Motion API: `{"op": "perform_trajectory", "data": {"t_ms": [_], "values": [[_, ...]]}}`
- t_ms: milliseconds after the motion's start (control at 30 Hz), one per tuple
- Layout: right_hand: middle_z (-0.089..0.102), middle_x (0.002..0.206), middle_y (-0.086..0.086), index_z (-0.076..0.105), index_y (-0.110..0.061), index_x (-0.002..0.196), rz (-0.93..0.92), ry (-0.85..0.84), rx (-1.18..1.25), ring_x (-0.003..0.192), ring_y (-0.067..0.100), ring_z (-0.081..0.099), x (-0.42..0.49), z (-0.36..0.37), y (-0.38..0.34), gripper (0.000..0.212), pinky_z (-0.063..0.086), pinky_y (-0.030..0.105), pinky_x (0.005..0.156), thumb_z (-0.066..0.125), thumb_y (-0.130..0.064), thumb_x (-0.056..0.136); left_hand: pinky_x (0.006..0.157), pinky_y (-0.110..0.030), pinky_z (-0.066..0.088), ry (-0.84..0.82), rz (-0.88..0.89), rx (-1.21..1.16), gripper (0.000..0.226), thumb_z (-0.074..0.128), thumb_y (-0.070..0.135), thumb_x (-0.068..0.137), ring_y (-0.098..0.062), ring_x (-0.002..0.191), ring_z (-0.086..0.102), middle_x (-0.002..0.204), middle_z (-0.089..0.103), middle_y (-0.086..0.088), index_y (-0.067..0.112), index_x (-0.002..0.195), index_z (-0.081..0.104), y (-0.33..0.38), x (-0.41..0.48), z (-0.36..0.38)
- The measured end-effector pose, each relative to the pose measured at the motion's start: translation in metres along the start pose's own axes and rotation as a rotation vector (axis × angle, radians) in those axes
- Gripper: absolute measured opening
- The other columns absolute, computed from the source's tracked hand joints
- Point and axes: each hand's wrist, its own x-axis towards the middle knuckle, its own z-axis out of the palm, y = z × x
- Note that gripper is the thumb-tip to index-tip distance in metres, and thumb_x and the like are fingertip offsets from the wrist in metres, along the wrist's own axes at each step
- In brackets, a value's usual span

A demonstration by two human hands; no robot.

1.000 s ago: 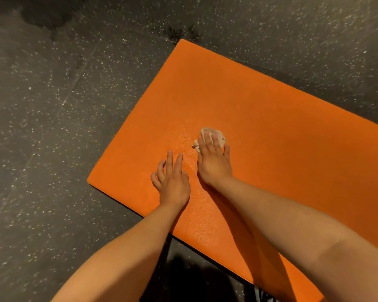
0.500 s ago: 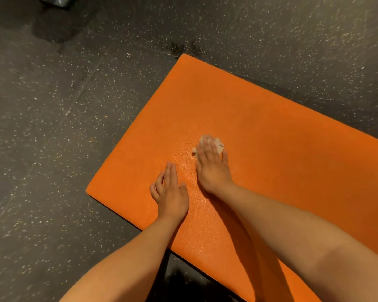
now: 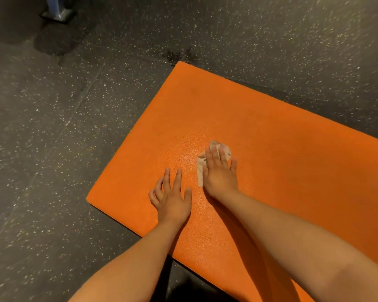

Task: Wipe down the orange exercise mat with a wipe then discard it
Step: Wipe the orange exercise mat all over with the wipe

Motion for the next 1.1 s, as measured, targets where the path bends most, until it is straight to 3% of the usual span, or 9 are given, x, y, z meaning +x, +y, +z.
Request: {"op": "perform_trajectory", "data": {"t_ms": [133,200,300,433,500,700,767,933,1100], "values": [[-0.016,0.168,-0.01,-0.004,-0.028,0.162,-0.288,-0.056,-0.033,0.15,0.01,-0.028,-0.026,0.016,-0.008,0.056,-0.014,0.054,0.122,0.013,-0.04,0.11,0.118,-0.047,0.005,0.082,-0.077,-0.096,0.056,0.046,0.037,0.097,-0.022,0.146,0.009,0.165,0.014,0.002,0.041,0.151,0.03,0.016,0.011,-0.006],[-0.01,0.169,-0.011,0.001,-0.03,0.163,-0.382,-0.048,-0.101,0.151,0.008,-0.024,-0.03,0.016,0.008,0.056,-0.016,0.051,0.122,0.011,-0.044,0.109,0.118,-0.048,0.006,0.083,0.0,-0.069,0.057,0.045,0.034,0.097,-0.023,0.147,0.01,0.165,0.015,0.002,0.037,0.152,0.03,0.023,0.016,-0.005],[-0.018,0.166,-0.01,-0.001,-0.03,0.162,-0.249,-0.015,-0.148,0.149,0.011,-0.028,-0.02,0.006,0.038,0.057,-0.022,0.05,0.119,0.009,-0.045,0.109,0.119,-0.052,-0.009,-0.024,0.12,-0.03,0.059,0.036,0.044,0.103,-0.019,0.15,-0.006,0.167,-0.006,0.01,0.041,0.158,0.013,0.025,0.018,0.002],[-0.028,0.164,-0.01,-0.012,-0.025,0.161,0.076,0.048,-0.01,0.149,0.011,-0.031,-0.01,-0.001,0.049,0.058,-0.021,0.051,0.119,0.008,-0.041,0.109,0.117,-0.053,-0.02,-0.074,0.083,0.008,0.059,0.026,0.049,0.105,-0.017,0.15,-0.018,0.164,-0.021,0.015,0.045,0.158,-0.002,0.025,0.018,0.008],[-0.029,0.164,-0.009,-0.015,-0.025,0.16,0.05,0.036,0.031,0.149,0.012,-0.031,-0.02,0.005,0.033,0.059,-0.018,0.053,0.121,0.01,-0.04,0.109,0.117,-0.053,-0.02,-0.068,0.078,0.009,0.059,0.025,0.048,0.105,-0.017,0.15,-0.019,0.164,-0.021,0.016,0.045,0.158,-0.002,0.026,0.018,0.008],[-0.027,0.165,-0.011,-0.012,-0.031,0.161,-0.247,-0.077,-0.102,0.149,0.01,-0.032,-0.047,0.023,0.02,0.061,-0.012,0.057,0.121,0.012,-0.05,0.108,0.117,-0.05,-0.021,-0.086,0.093,-0.014,0.063,0.03,0.043,0.103,-0.015,0.15,-0.02,0.164,-0.022,0.017,0.045,0.158,-0.001,0.025,0.016,0.003],[-0.029,0.164,-0.012,-0.012,-0.033,0.161,-0.231,-0.057,-0.134,0.149,0.011,-0.032,-0.038,0.015,0.035,0.063,-0.016,0.058,0.12,0.01,-0.055,0.106,0.117,-0.051,-0.02,-0.093,0.103,-0.005,0.063,0.031,0.046,0.103,-0.016,0.15,-0.02,0.164,-0.023,0.016,0.045,0.158,-0.001,0.023,0.017,0.003],[-0.028,0.165,-0.008,-0.012,-0.026,0.16,0.092,0.017,-0.014,0.149,0.014,-0.032,-0.022,0.003,0.041,0.061,-0.022,0.058,0.118,0.01,-0.047,0.108,0.118,-0.052,-0.016,-0.092,0.082,0.014,0.062,0.031,0.05,0.103,-0.017,0.15,-0.015,0.165,-0.017,0.015,0.046,0.158,0.001,0.026,0.017,0.002],[-0.026,0.165,-0.01,-0.013,-0.029,0.161,-0.106,-0.016,-0.041,0.149,0.014,-0.032,-0.037,0.017,0.006,0.06,-0.022,0.057,0.118,0.012,-0.044,0.108,0.118,-0.053,0.005,0.014,0.099,0.024,0.056,0.031,0.041,0.104,-0.028,0.148,0.006,0.168,-0.001,0.01,0.042,0.157,0.016,0.038,0.029,0.0]]}}
